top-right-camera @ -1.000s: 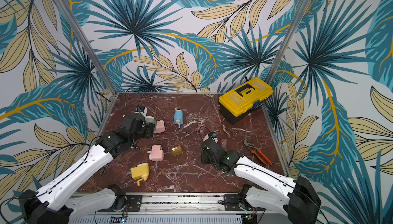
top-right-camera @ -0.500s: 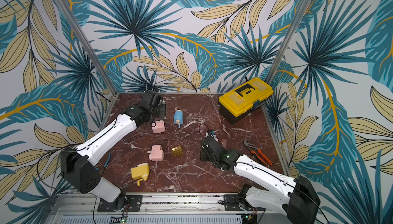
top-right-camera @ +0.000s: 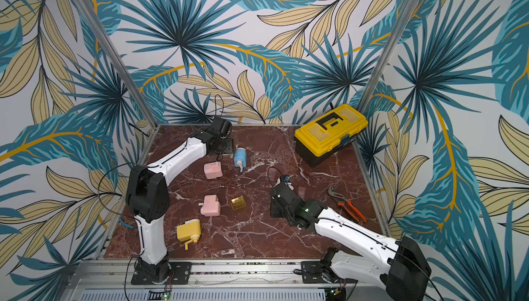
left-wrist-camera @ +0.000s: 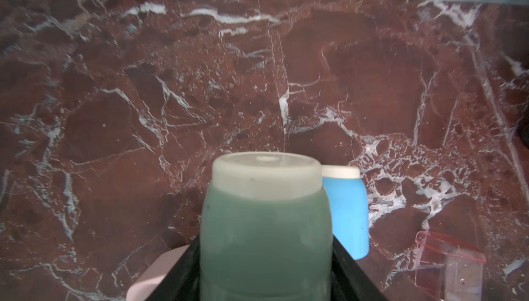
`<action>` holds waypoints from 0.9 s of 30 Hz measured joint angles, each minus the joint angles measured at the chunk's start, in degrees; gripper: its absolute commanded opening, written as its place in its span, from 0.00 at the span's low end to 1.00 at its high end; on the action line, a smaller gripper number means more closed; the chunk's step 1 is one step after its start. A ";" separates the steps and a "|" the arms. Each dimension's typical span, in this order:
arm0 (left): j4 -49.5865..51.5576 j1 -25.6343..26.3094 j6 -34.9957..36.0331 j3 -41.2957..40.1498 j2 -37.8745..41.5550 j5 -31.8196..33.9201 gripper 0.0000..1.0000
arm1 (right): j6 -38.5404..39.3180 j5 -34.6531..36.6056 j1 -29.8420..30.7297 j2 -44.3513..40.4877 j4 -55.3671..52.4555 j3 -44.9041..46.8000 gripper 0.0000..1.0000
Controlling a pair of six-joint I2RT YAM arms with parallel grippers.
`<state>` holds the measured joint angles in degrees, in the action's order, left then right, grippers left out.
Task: Put the tray back into the pencil sharpener
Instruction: Place the pencil sharpener at the center of the board.
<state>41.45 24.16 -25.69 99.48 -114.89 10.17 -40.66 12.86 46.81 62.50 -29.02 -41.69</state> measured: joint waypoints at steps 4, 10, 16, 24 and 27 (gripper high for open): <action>1.51 -1.01 -0.28 0.00 -1.92 -1.44 0.00 | 0.00 0.00 0.00 0.35 0.02 0.00 0.24; 2.80 -1.70 -0.07 0.02 -3.50 -3.23 0.00 | 0.42 -0.04 -0.04 2.71 0.02 -0.57 0.24; 3.23 -1.77 0.66 0.33 -5.77 -5.05 0.10 | 0.85 -0.09 -0.17 3.30 0.11 -1.22 0.24; 3.87 -1.79 0.81 1.18 -6.75 -6.01 0.56 | 0.90 -0.07 -0.22 3.30 0.09 -1.25 0.24; 3.93 -1.86 0.85 1.70 -6.75 -6.19 0.66 | 0.94 -0.07 -0.22 3.32 0.11 -1.25 0.24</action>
<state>45.39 22.31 -24.84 101.19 -121.64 3.99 -39.72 12.80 46.59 65.82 -28.91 -42.94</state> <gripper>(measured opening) 0.626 0.244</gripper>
